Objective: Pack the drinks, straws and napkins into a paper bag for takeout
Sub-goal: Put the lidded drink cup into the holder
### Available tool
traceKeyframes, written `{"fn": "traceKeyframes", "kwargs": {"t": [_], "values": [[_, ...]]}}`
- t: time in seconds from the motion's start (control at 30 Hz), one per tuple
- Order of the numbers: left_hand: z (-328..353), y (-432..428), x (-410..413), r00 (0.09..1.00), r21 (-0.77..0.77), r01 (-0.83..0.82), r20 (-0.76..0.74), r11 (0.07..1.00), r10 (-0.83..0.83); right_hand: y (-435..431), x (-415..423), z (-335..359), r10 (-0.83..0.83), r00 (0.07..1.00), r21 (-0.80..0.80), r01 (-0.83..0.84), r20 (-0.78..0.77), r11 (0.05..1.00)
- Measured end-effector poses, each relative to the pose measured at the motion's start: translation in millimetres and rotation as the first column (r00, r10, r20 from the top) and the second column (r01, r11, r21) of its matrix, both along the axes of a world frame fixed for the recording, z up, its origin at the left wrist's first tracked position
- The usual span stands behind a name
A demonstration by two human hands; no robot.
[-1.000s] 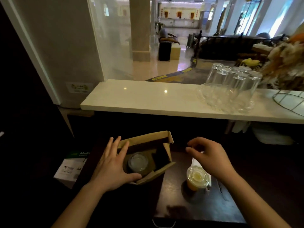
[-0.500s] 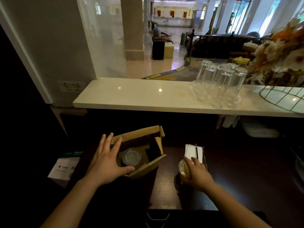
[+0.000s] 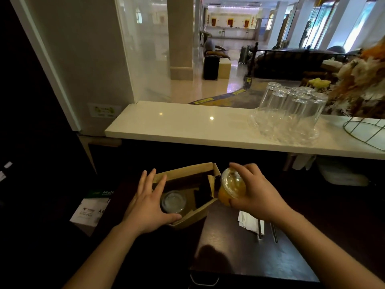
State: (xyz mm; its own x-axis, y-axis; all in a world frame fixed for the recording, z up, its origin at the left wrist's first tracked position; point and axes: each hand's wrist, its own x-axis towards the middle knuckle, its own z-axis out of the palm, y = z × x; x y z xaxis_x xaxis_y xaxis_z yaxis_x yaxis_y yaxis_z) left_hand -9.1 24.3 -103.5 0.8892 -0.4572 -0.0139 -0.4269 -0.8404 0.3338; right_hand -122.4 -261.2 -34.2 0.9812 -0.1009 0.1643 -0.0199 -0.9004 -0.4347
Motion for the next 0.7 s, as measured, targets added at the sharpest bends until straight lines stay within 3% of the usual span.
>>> {"fn": "traceKeyframes", "kwargs": {"t": [0.23,0.4,0.7], "values": [[0,-3,2,1.0,-0.033,-0.003,-0.007,0.999,0.002,55,31,40,0.203,0.977,-0.066,-0.198,0.07,0.978],[2,-6,6,0.999,-0.048,-0.017,-0.03,0.999,0.016,81,73,5,0.252,0.958,-0.062,-0.262,-0.135,0.963],[6,-23,-1,1.0,0.021,0.003,0.007,1.0,-0.003,75,116,-63,0.101,0.922,-0.353,-0.241,-0.373,0.904]]}}
